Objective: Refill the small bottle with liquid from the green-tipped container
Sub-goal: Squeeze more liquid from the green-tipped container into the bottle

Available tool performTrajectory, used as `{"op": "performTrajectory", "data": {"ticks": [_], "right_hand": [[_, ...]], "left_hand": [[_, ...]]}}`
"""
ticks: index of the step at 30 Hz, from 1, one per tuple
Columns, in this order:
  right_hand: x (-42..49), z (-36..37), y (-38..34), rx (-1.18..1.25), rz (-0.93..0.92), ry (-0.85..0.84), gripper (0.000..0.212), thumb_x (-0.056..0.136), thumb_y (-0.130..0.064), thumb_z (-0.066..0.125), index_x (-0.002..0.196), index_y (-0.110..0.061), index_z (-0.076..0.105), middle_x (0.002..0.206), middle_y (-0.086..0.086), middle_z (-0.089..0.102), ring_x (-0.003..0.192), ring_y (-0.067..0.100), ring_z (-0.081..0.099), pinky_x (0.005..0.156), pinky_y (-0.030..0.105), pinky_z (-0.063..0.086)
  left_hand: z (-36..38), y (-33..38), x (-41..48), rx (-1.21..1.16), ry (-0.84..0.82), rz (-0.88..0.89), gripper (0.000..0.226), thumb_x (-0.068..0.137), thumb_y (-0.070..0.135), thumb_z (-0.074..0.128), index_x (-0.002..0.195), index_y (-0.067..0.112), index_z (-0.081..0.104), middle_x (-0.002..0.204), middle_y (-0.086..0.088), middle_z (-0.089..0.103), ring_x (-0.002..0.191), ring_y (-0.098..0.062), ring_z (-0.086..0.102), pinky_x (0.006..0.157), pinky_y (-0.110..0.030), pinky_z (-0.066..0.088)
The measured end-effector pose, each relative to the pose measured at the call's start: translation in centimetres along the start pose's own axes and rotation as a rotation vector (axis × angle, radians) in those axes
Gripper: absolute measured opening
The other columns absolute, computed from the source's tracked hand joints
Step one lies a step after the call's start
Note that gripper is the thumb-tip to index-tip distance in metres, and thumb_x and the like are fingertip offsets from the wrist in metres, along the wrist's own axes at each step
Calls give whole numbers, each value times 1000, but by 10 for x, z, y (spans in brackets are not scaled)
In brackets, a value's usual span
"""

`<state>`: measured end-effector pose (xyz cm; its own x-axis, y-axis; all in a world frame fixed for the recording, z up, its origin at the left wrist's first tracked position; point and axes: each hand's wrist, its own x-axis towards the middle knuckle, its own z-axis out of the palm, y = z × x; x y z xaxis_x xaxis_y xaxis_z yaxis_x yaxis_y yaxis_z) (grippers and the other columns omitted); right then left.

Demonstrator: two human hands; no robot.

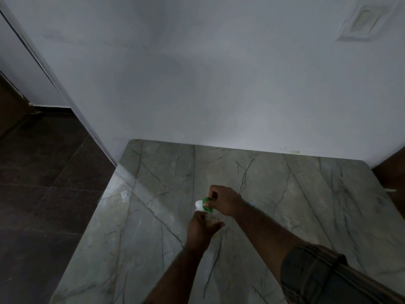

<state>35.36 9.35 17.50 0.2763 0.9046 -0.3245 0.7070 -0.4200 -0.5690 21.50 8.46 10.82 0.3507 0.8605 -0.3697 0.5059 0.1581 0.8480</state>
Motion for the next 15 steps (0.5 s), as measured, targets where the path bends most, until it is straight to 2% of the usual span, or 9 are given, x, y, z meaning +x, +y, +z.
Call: {"op": "performTrajectory", "data": {"ticks": [5,8,10,12,15], "right_hand": [[0,-7,-6,0,0,-17,26,76,-38,76,86,-20,60,87,-4,62,86,18,59,83,41,48],[0,-5,-4,19,-14,-2,26,77,-36,76,86,-18,61,84,-5,60,79,14,54,75,35,45],[0,-2,-2,19,-15,14,25,78,-36,74,86,-18,60,81,-5,59,77,14,53,72,33,42],[0,2,0,6,-11,22,22,80,-36,72,86,-19,59,82,-5,59,79,14,53,76,35,44],[1,3,0,-12,-8,10,21,80,-35,71,84,-21,56,82,-5,58,80,15,52,80,39,46]], "left_hand": [[0,1,0,22,-7,19,55,69,34,87,110,19,54,102,6,64,90,-10,64,72,-22,55],[0,0,1,15,-7,21,55,69,33,87,112,19,55,105,5,65,93,-12,65,77,-26,57],[0,0,1,5,-10,12,48,69,33,87,103,26,53,101,7,65,89,-7,64,72,-21,55],[-1,1,-1,-7,-21,20,45,69,32,88,93,36,49,93,12,64,84,0,62,65,-14,51],[-3,1,-2,-12,-18,27,47,68,31,88,91,37,48,87,17,61,78,5,60,57,-10,49]]}}
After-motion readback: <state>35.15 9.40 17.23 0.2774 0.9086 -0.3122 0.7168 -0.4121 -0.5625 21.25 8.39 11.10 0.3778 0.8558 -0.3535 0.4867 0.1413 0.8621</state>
